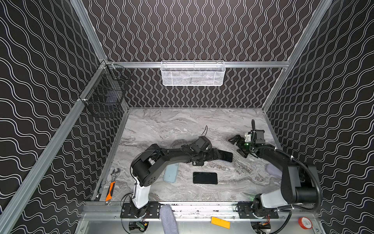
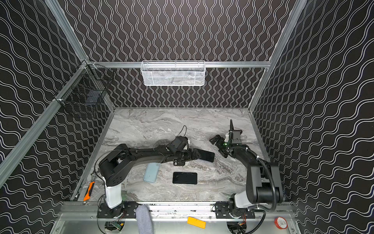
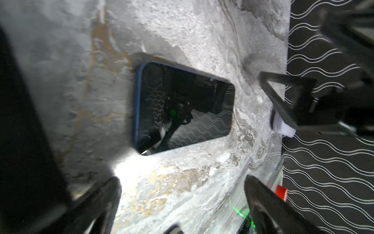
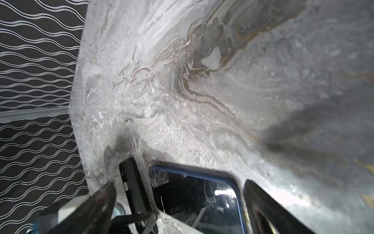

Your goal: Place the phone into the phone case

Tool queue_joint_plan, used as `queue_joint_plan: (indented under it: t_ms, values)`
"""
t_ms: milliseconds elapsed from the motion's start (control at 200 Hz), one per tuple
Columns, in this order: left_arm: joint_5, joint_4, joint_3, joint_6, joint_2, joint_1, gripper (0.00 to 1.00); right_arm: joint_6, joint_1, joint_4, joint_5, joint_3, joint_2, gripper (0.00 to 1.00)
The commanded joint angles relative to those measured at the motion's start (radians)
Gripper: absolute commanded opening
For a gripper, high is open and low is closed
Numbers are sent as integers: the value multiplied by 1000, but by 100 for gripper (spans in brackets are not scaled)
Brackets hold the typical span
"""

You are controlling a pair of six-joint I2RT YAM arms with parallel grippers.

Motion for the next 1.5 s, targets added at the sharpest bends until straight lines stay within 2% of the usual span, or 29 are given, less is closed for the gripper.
queue_joint_plan:
  t_ms: [0,360,530,896,1131,1276,1361,1496]
  values:
    - [21,67,21,-29,20,-3,99,-38,0,-22,-27,40,52,100]
    - [7,102,33,-50,78,-8,99,-31,15,91,-148,-72,93,99]
    - [-24,66,60,-17,83,-4,99,-3,57,118,-150,-153,53,100]
    - [-32,63,73,3,90,33,99,125,80,169,-160,-307,-138,99]
    - [-13,-22,110,83,45,62,99,131,80,31,-70,-288,-325,99]
    - [18,-131,202,177,36,118,98,193,81,-1,-33,-371,-483,100]
    - [65,-201,302,239,87,142,98,242,86,28,-58,-440,-545,99]
    - [110,-249,421,271,181,151,99,310,135,129,-76,-527,-599,99]
